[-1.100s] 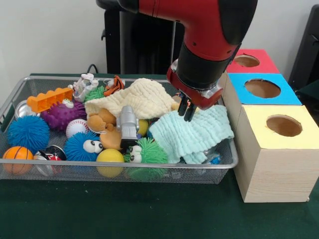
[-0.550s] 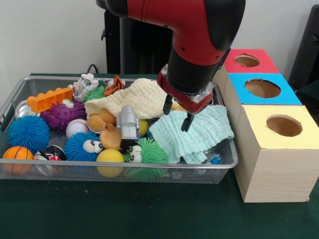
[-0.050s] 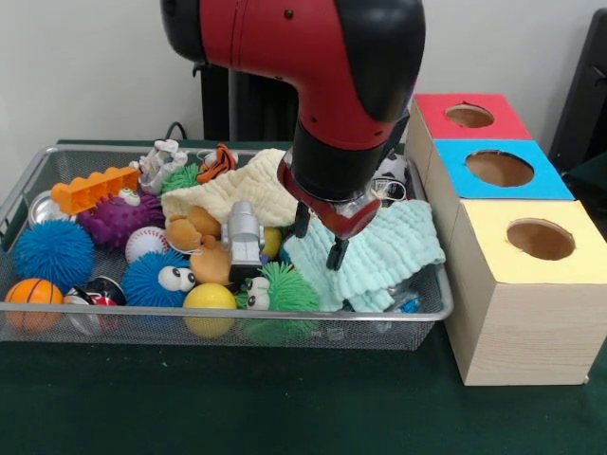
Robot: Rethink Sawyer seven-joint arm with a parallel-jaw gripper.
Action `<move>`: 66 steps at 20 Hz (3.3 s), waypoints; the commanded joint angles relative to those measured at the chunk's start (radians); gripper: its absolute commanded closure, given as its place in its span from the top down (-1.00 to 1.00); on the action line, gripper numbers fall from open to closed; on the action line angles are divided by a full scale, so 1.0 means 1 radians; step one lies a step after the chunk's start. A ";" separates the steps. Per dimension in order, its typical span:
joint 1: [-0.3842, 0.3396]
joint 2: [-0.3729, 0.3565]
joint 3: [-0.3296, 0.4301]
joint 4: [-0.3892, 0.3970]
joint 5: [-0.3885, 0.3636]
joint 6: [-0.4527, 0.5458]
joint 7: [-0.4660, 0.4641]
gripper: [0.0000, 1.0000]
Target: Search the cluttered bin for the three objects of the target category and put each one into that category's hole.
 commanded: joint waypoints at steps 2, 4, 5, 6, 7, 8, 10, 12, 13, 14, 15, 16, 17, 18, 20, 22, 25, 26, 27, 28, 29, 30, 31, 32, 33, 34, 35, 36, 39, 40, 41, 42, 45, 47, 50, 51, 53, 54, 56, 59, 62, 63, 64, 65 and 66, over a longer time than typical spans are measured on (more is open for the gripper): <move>-0.025 0.027 0.152 0.118 -0.053 -0.131 -0.121 1.00; -0.032 0.011 0.167 0.139 -0.052 -0.134 -0.132 1.00; -0.037 0.004 0.176 0.148 -0.050 -0.134 -0.137 1.00; -0.042 -0.001 0.186 0.160 -0.048 -0.140 -0.144 1.00; -0.050 -0.009 0.197 0.176 -0.046 -0.144 -0.151 1.00; -0.053 -0.012 0.206 0.184 -0.044 -0.144 -0.155 1.00; -0.063 -0.026 0.221 0.202 -0.046 -0.142 -0.163 1.00; -0.073 -0.037 0.232 0.210 -0.051 -0.130 -0.171 1.00; -0.081 -0.041 0.235 0.211 -0.057 -0.123 -0.178 1.00; -0.085 -0.038 0.239 0.204 -0.061 -0.116 -0.182 1.00; -0.089 -0.034 0.242 0.198 -0.066 -0.110 -0.186 1.00; -0.084 -0.017 0.245 0.171 -0.068 -0.098 -0.182 1.00; -0.087 -0.015 0.246 0.168 -0.073 -0.097 -0.184 1.00; -0.083 0.003 0.246 0.139 -0.077 -0.087 -0.181 1.00; -0.082 0.032 0.245 0.107 -0.092 -0.091 -0.179 1.00; -0.080 0.073 0.242 0.069 -0.108 -0.106 -0.175 1.00; -0.088 0.128 0.241 0.046 -0.137 -0.170 -0.173 1.00; -0.086 0.134 0.241 0.056 -0.147 -0.196 -0.164 1.00; -0.086 0.146 0.241 0.052 -0.156 -0.210 -0.159 1.00; -0.080 0.143 0.238 0.069 -0.164 -0.230 -0.146 1.00; -0.077 0.151 0.235 0.065 -0.171 -0.238 -0.138 1.00; -0.069 0.145 0.232 0.083 -0.177 -0.253 -0.126 1.00; -0.067 0.151 0.230 0.080 -0.183 -0.259 -0.122 1.00; -0.060 0.141 0.226 0.100 -0.190 -0.271 -0.115 1.00; -0.057 0.141 0.224 0.098 -0.196 -0.268 -0.118 1.00; -0.057 0.139 0.228 0.106 -0.204 -0.287 -0.112 -1.00; -0.058 0.137 0.231 0.110 -0.205 -0.294 -0.112 -1.00; -0.059 0.135 0.234 0.114 -0.205 -0.301 -0.112 -1.00; -0.055 0.133 0.237 0.107 -0.207 -0.275 -0.113 -1.00; -0.050 0.121 0.235 0.102 -0.203 -0.229 -0.118 -1.00; -0.051 0.097 0.238 0.119 -0.192 -0.217 -0.106 -1.00; -0.054 0.070 0.240 0.132 -0.184 -0.196 -0.106 -1.00; -0.074 -0.014 0.250 0.165 -0.169 -0.122 -0.140 -1.00; -0.100 -0.080 0.244 0.182 -0.177 -0.075 -0.191 -1.00; -0.170 -0.216 0.230 0.222 -0.202 0.025 -0.318 -1.00; -0.194 -0.261 0.226 0.229 -0.213 0.069 -0.366 -1.00; -0.242 -0.336 0.231 0.256 -0.237 0.122 -0.463 -1.00; -0.269 -0.362 0.243 0.266 -0.248 0.141 -0.505 -1.00; -0.326 -0.410 0.270 0.292 -0.269 0.171 -0.582 -1.00; -0.413 -0.440 0.316 0.326 -0.295 0.191 -0.674 -1.00; -0.484 -0.425 0.354 0.340 -0.324 0.177 -0.734 -1.00; -0.502 -0.418 0.362 0.344 -0.335 0.166 -0.749 -1.00; -0.515 -0.416 0.367 0.355 -0.346 0.148 -0.758 -1.00; -0.526 -0.419 0.368 0.371 -0.354 0.129 -0.763 -1.00; -0.535 -0.425 0.368 0.391 -0.362 0.104 -0.764 -1.00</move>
